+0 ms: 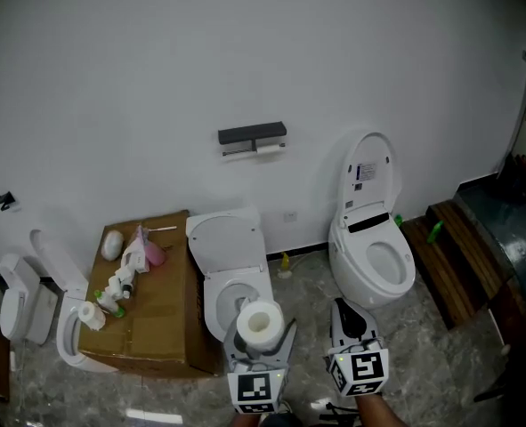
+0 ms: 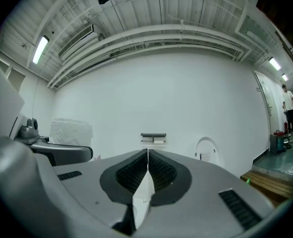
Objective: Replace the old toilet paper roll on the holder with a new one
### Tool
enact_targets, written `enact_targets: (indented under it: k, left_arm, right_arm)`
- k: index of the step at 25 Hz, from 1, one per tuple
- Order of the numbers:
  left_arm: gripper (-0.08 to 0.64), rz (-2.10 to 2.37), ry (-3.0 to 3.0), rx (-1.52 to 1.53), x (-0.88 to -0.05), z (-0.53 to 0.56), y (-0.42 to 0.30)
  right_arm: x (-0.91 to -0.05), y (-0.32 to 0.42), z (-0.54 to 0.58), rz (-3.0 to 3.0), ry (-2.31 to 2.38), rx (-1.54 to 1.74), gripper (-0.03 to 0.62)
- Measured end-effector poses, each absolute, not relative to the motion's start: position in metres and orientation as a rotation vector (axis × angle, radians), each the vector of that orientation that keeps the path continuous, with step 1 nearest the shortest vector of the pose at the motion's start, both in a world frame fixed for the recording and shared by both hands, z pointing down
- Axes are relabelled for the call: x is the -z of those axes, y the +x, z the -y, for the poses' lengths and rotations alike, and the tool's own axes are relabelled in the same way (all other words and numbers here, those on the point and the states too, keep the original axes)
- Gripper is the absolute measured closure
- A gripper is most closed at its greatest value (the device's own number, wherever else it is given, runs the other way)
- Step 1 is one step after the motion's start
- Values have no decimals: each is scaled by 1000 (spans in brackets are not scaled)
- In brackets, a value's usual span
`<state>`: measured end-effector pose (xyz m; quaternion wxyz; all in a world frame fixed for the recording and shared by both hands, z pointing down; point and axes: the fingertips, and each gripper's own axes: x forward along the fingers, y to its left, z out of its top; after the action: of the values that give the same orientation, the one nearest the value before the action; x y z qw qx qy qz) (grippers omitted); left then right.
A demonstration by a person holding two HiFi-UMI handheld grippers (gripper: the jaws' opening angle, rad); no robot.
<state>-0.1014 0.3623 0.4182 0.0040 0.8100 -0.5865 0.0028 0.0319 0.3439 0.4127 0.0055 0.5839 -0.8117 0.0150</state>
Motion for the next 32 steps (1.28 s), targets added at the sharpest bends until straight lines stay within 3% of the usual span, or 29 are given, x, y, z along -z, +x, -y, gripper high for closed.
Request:
enact_targets:
  k: [14,32]
  left_arm:
    - [140,1834,2528,7,-424,-305,-150]
    - [140,1872,2517,-2,-427,-131,-85]
  right_arm:
    - [-411,-21,-288,2549,1810,-18,574]
    - [-438,45,-107,2567,1800,-118,574]
